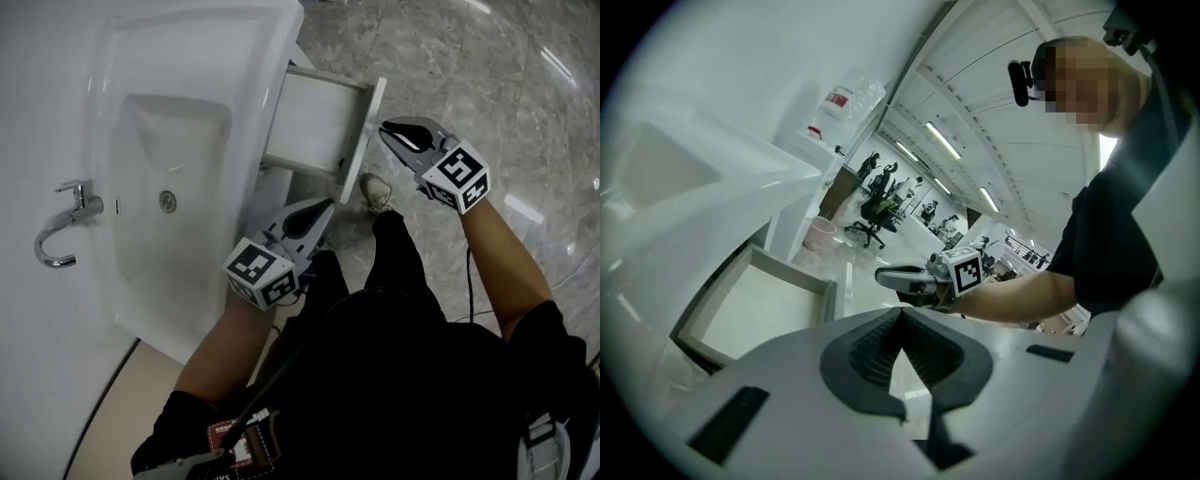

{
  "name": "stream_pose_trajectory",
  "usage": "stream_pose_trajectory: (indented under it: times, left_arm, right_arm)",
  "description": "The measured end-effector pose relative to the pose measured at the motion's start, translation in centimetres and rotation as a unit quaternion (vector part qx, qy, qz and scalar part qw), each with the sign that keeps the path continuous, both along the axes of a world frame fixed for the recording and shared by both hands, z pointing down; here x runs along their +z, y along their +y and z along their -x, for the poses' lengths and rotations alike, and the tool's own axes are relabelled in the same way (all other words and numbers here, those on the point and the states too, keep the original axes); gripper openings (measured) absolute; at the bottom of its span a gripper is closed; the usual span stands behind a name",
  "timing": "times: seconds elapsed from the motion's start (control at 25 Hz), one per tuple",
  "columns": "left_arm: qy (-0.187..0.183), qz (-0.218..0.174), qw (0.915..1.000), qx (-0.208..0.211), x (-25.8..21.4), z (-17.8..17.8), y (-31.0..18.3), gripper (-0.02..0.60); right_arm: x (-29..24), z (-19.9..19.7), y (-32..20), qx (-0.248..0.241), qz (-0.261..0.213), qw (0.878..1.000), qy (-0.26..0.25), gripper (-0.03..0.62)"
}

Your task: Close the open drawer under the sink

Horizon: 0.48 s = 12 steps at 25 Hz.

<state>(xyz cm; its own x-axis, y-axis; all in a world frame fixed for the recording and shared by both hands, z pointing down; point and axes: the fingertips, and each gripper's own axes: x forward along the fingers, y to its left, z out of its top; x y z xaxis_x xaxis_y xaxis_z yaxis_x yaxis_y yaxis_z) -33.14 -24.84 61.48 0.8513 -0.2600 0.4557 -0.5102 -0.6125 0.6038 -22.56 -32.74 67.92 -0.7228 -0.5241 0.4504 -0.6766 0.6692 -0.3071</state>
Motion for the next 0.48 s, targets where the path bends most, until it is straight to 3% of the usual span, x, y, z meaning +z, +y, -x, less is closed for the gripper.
stream_pose_trajectory:
  times: [0.32,0.48]
  left_arm:
    - [-0.017,0.012,0.9998,0.004,4.6,-1.6,0.5,-0.003]
    - [-0.022,0.010,0.9997,0.004,6.3,-1.9,0.5,-0.003]
  right_arm:
    - [6.5,0.7,2.3,-0.035,0.004,0.999,0.024,0.059]
    - [9.6,1.6,3.0,-0.076,-0.002,0.996,0.046,0.126]
